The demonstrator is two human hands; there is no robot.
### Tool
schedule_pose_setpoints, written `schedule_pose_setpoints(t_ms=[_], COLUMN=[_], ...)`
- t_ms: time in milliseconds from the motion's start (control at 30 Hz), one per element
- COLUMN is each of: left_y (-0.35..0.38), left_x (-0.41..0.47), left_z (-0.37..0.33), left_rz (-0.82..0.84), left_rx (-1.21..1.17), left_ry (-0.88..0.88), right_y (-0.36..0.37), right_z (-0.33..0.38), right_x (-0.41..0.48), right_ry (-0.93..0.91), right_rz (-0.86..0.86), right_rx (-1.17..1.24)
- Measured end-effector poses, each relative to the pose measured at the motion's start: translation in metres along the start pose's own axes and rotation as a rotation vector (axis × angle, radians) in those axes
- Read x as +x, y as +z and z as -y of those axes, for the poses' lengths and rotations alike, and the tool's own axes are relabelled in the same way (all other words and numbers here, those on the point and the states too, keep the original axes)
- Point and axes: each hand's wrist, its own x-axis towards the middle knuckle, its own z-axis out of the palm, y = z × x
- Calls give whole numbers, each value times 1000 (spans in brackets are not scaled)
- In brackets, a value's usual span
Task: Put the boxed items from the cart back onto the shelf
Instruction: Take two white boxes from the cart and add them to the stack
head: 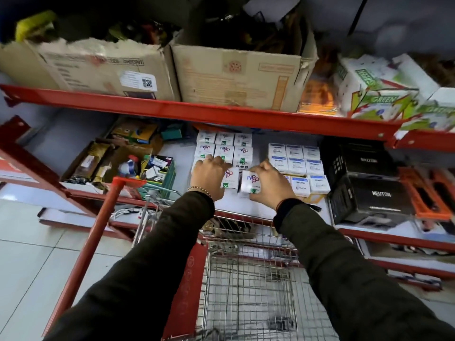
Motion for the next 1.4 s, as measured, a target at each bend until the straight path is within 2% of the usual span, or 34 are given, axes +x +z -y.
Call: schedule_pose_setpoints(t_ms=[167,467,633,700,800,900,933,1000,1100,1200,1300,1400], left_y=[32,54,56,55,52,52,53,55,65,71,75,77], left_x=[20,36,29,21,7,-6,-9,-7,6,16,24,30], left_z=[-5,0,-2,-5,-13,-36,-44,-57,-64,-64,-61,-57], left_rz=[81,79,70,32,-111,-357,-389,-346,-165,-25,-10,43], left_rx=[112,65,21,-35,-373,-1075,-1294,-1615,-1941,-2132,-2195,-2211], left_ry=[-25,-46,-54,-59,-215,-546,-690,-999,-1361,-1421,-1386,-1369], right_y=[27,35,44,48,53,60,63,68,75,76,78,81], right_z=[0,-5,-9,-9,-3,9,14,25,37,41,35,28], right_x=[30,58,52,47,41,32,29,27,25,26,30,35], right_ry=[16,25,16,50,215,594,707,907,1095,1113,1068,1059], right_rz=[89,150,111,70,-92,-324,-386,-414,-343,-266,-250,-198], right_rx=[-56,-36,57,167,511,1047,1238,1572,1797,1935,2084,2044])
